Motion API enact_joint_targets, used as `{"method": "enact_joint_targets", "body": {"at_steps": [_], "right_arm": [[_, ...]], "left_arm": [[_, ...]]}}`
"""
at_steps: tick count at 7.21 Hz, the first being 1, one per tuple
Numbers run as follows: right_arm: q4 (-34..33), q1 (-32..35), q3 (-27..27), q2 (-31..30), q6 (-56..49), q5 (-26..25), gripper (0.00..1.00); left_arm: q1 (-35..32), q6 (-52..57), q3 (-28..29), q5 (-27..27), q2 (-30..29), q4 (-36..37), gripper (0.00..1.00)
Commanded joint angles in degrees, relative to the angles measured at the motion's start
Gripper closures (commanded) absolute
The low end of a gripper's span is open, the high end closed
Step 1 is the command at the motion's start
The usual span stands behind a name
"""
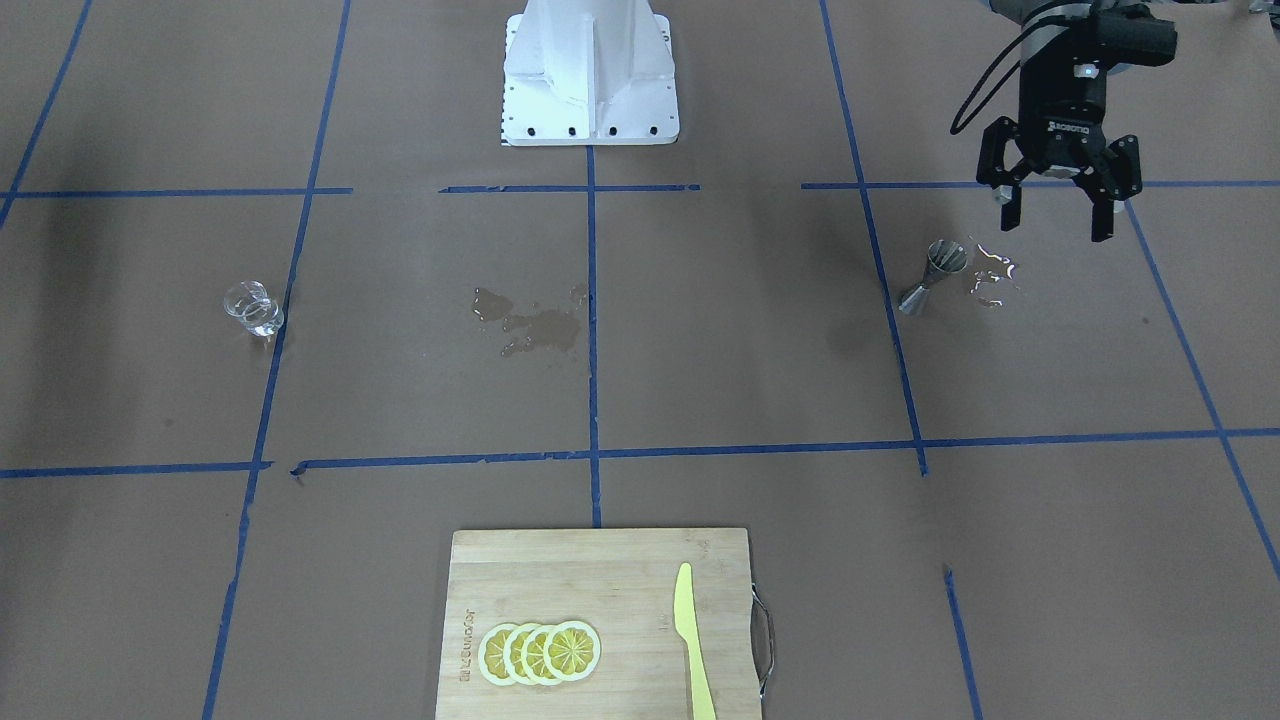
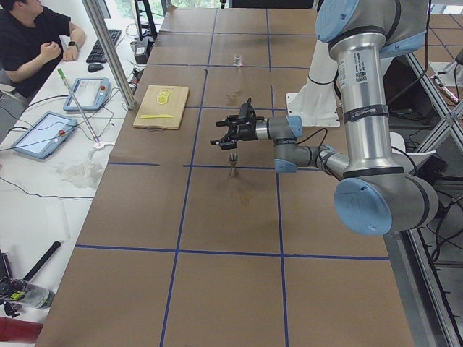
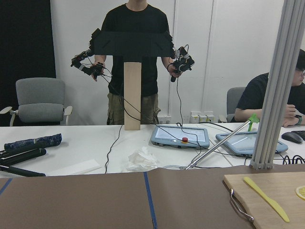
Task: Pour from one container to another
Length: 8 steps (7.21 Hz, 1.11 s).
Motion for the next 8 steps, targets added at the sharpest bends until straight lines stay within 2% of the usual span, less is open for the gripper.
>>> {"method": "enact_joint_targets", "body": {"at_steps": [1,2,5,8], "right_arm": [[0.0,0.0,-0.1,0.0,0.0,0.0,0.0],[0.0,0.0,-0.1,0.0,0.0,0.0,0.0],[0.0,0.0,-0.1,0.0,0.0,0.0,0.0],[0.0,0.1,-0.1,0.0,0.0,-0.1,0.0]], "left_arm": [[5.5,-5.7,6.5,9.7,-0.5,-3.9,0.0],[9.3,-5.7,8.1,14.7,-0.8,-5.5,0.0],[11.8,-5.3,13.7,17.6,-6.6,-5.7,0.0],[13.5,-5.7,17.4,17.7,-7.3,-5.8,0.0]]}}
